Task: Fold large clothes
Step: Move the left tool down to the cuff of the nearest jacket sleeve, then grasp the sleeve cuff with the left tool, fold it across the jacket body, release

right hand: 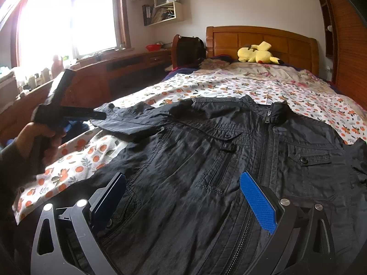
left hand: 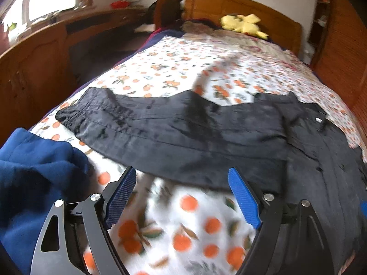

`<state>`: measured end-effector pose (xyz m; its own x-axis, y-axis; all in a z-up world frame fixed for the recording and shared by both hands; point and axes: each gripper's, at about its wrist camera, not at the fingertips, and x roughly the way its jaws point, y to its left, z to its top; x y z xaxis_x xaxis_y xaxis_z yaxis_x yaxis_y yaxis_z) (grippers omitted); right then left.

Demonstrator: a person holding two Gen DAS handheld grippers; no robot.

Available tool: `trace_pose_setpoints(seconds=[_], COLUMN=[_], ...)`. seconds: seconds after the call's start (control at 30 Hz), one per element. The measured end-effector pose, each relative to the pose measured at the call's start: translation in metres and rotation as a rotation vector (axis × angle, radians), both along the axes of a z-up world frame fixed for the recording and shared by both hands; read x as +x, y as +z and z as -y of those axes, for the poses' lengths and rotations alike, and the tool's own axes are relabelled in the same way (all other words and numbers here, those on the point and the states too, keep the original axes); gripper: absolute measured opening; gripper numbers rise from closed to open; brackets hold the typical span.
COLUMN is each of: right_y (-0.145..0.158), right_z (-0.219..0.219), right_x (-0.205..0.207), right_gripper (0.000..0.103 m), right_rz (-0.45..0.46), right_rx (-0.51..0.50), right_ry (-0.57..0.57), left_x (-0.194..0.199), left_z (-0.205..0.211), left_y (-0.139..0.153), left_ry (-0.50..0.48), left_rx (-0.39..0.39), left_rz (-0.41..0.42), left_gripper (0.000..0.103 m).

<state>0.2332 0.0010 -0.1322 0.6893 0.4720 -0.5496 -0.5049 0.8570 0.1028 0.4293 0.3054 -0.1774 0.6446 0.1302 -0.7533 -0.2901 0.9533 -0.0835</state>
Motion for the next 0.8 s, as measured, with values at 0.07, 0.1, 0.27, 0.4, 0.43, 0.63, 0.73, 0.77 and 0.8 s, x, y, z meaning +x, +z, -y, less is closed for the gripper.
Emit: trace_pose_setpoints(seconds=[0.07,0.1,0.27,0.4,0.43,0.63,0.73,0.77,0.8], right_y=[0.000,0.000,-0.002,-0.002,-0.002,-0.001,0.001,0.001,0.001], right_z=[0.000,0.000,0.001,0.002,0.002,0.003,0.004,0.004,0.004], right_x=[0.000,0.000,0.001,0.002,0.001,0.001,0.000,0.000,0.000], right_gripper=[0.096,0.096,0.096,0.096,0.096,0.096,0.096,0.096,0.096], right_rz=[-0.001,-0.002,-0.011,-0.015,-0.015,-0.010,-0.006,-0.007,-0.007], right_rx=[0.001,0.002,0.009,0.011,0.011,0.012,0.016,0.017,0.017], right_ry=[0.000,0.000,-0.002,-0.004,-0.005,-0.004,-0.002,-0.001,-0.001], left_x=[0.011,0.015,0.032,0.038,0.039,0.041,0.040,0.040,0.040], left_z=[-0.013,-0.018,-0.043,-0.047,-0.047,-0.045,-0.046,-0.044,-0.042], left_y=[-0.007,-0.011,-0.031,-0.033,-0.034,-0.039,-0.042,-0.042,-0.040], left_ry=[0.033,0.050,0.125,0.149,0.154,0.175,0.175,0.171,0.167], left_rx=[-0.012,-0.012,-0.029,-0.028,-0.020,-0.064,-0.119,-0.125,-0.125], left_rz=[-0.019,-0.031,-0.099,-0.111,-0.119,-0.142,-0.138,-0.132,-0.128], left_gripper=[0.084,0.083,0.083,0.083,0.083,0.079,0.068,0.059,0.050])
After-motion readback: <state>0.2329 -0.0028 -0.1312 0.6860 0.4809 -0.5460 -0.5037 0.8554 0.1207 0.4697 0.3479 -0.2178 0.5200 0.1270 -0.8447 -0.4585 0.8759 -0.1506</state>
